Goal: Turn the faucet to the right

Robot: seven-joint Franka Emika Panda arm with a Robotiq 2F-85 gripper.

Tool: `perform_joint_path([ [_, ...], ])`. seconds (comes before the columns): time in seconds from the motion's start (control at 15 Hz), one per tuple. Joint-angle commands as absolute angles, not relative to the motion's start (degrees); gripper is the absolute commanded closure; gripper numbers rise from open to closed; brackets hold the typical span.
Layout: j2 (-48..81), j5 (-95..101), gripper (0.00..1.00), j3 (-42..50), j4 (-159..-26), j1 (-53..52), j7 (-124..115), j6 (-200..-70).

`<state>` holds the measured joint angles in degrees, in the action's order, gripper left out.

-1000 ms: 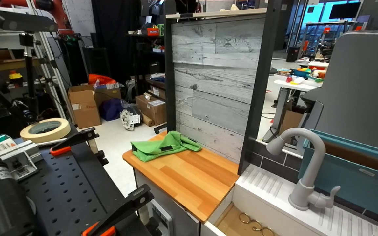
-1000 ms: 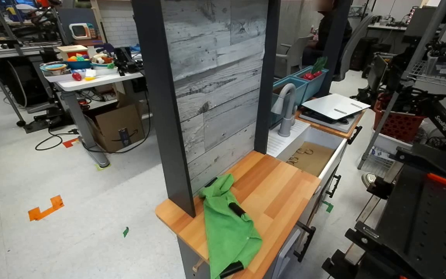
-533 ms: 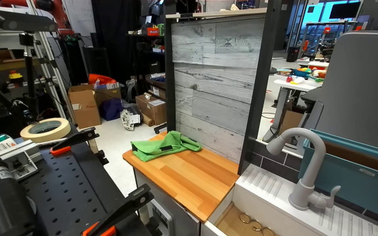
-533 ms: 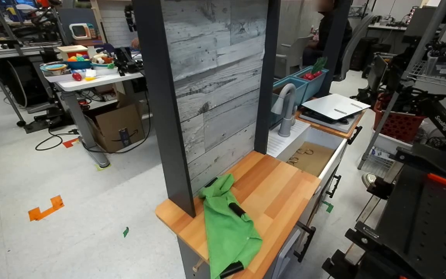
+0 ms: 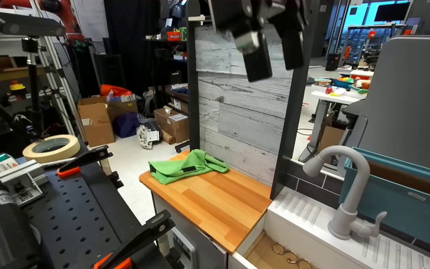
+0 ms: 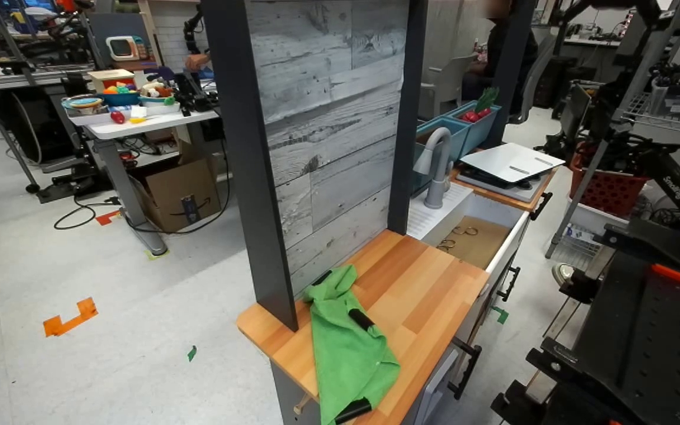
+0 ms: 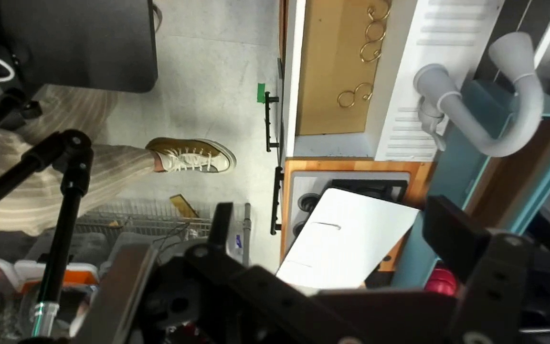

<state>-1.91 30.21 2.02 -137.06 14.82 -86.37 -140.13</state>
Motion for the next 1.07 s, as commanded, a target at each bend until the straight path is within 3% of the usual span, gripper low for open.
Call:
perform_joint_path([
  [0.0,-0.77,30.30,0.00,4.83,-136.90,12.49,-86.70,-140.38],
  [0.6,-1.11,30.28,0.00,4.90,-136.81,11.91,-86.63,-140.34],
  [1.0,6.74,35.34,0.00,5.99,-131.05,10.68,-94.41,-140.78],
])
